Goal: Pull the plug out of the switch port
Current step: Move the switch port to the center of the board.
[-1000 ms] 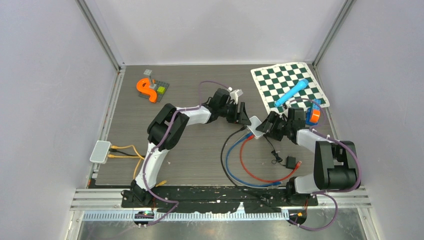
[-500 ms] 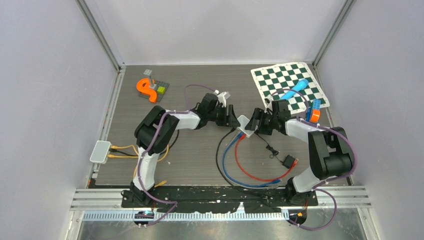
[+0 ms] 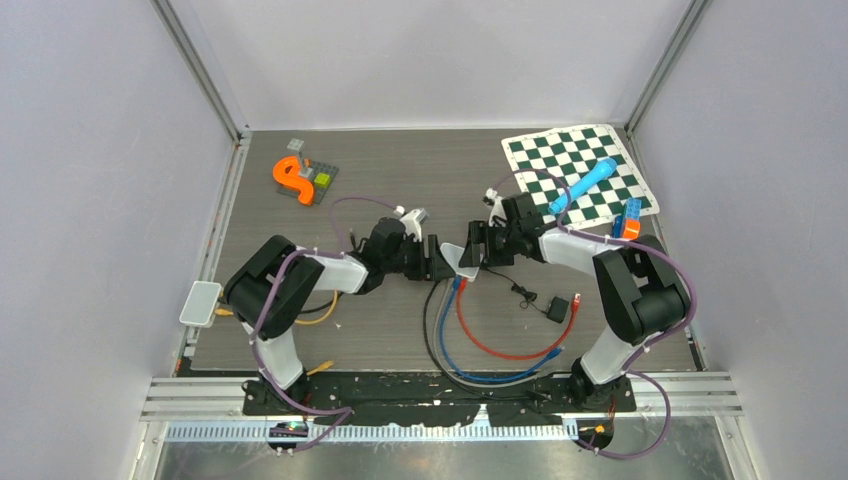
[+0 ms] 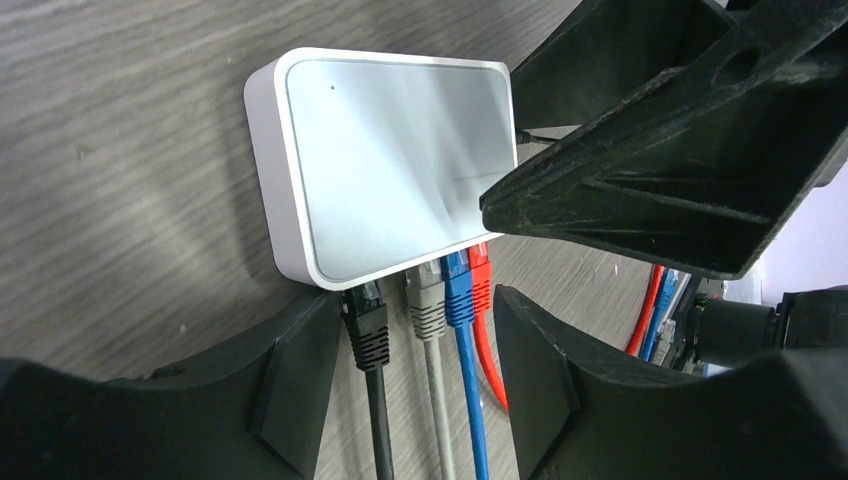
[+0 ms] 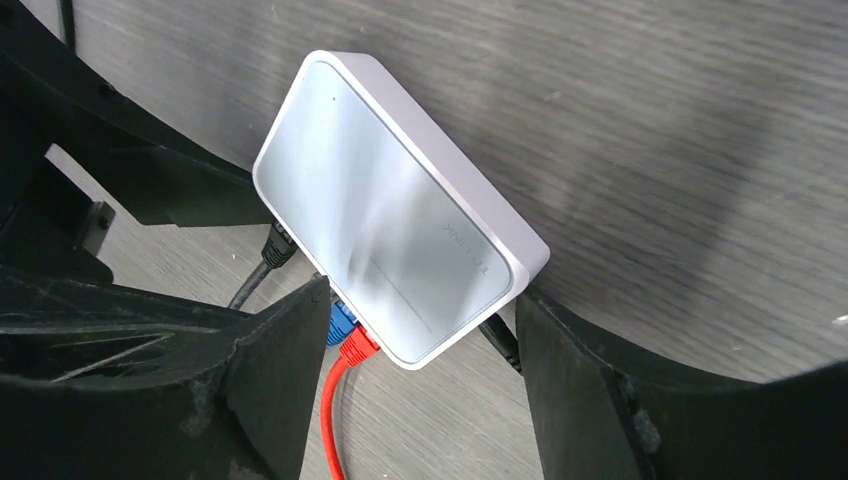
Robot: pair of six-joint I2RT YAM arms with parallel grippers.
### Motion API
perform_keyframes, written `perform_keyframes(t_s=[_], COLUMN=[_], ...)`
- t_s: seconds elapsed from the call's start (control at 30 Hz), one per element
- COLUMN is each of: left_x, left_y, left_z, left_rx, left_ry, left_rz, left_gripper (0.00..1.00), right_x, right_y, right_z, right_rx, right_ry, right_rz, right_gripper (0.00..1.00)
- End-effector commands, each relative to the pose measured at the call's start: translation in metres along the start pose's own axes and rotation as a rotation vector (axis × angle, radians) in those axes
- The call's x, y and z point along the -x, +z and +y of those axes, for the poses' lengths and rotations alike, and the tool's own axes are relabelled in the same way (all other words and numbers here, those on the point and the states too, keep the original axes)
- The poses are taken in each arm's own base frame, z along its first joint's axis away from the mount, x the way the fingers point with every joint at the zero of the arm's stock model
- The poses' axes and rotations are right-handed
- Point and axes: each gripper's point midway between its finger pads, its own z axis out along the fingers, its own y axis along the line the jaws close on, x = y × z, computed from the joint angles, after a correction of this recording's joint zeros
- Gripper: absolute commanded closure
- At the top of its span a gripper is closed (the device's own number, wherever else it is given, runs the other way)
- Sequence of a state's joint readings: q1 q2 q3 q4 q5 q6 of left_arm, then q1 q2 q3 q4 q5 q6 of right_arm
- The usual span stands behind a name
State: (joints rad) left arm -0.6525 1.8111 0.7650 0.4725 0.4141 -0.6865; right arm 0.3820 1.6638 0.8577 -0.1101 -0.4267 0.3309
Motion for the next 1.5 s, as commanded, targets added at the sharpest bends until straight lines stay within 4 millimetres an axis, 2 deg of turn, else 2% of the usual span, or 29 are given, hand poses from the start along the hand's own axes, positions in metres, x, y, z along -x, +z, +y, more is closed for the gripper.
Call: perform_keyframes(t_s=[0.0,0.1,0.17,0.23,0.33,0.43,0.47,0.53,0.63,0.67,0.77,0.97,1.1,1.37,1.47], left_x=[-0.004,-0.002,-0.002,0.000,0.002,0.000,-0.001,-0.008,-0.019,-0.024,-0.036,-0.070,-0.098,-0.150,-0.160], left_y=[-0.015,-0.028,-0.035,-0.040,-0.047,-0.056,-0.059,-0.066,-0.074,-0.076,-0.078,-0.083,-0.090,-0.100,-0.099], left_z=[0.001,0.000,0.000,0.000,-0.002,-0.004,-0.003,-0.001,-0.002,-0.002,-0.009,-0.019,-0.027,-0.054,-0.065], left_rx=[0.031,0.055,0.068,0.081,0.091,0.098,0.103,0.106,0.097,0.096,0.082,0.081,0.064,0.047,0.020], left_ry=[0.006,0.031,0.047,0.056,0.073,0.089,0.088,0.068,0.032,0.023,0.015,-0.006,-0.023,-0.012,-0.031], left_rz=[-0.015,-0.028,-0.036,-0.045,-0.045,-0.046,-0.051,-0.066,-0.075,-0.068,-0.040,0.055,0.112,0.236,0.272], left_gripper=[0.38,0.33,0.29,0.27,0.25,0.25,0.25,0.25,0.25,0.25,0.26,0.28,0.28,0.29,0.29], right_x=[0.015,0.031,0.046,0.051,0.049,0.032,0.025,-0.002,-0.029,-0.043,-0.065,-0.103,-0.112,-0.105,-0.105], right_y=[-0.013,-0.039,-0.068,-0.086,-0.106,-0.118,-0.118,-0.113,-0.108,-0.103,-0.097,-0.087,-0.088,-0.088,-0.085], right_z=[0.016,0.012,0.020,0.022,0.021,0.016,0.015,0.006,0.022,0.028,0.045,0.029,0.022,0.017,0.013], right_rx=[-0.017,-0.105,-0.129,-0.151,-0.176,-0.193,-0.190,-0.179,-0.047,0.017,0.152,0.111,0.085,0.052,0.035], right_ry=[-0.108,-0.157,-0.186,-0.192,-0.178,-0.134,-0.100,-0.039,0.005,0.018,0.066,0.079,0.082,0.082,0.087], right_rz=[-0.033,-0.121,-0.221,-0.286,-0.350,-0.377,-0.375,-0.348,-0.316,-0.278,-0.240,-0.155,-0.145,-0.177,-0.169], right_gripper=[0.24,0.20,0.15,0.11,0.10,0.10,0.10,0.11,0.13,0.14,0.19,0.22,0.22,0.22,0.22])
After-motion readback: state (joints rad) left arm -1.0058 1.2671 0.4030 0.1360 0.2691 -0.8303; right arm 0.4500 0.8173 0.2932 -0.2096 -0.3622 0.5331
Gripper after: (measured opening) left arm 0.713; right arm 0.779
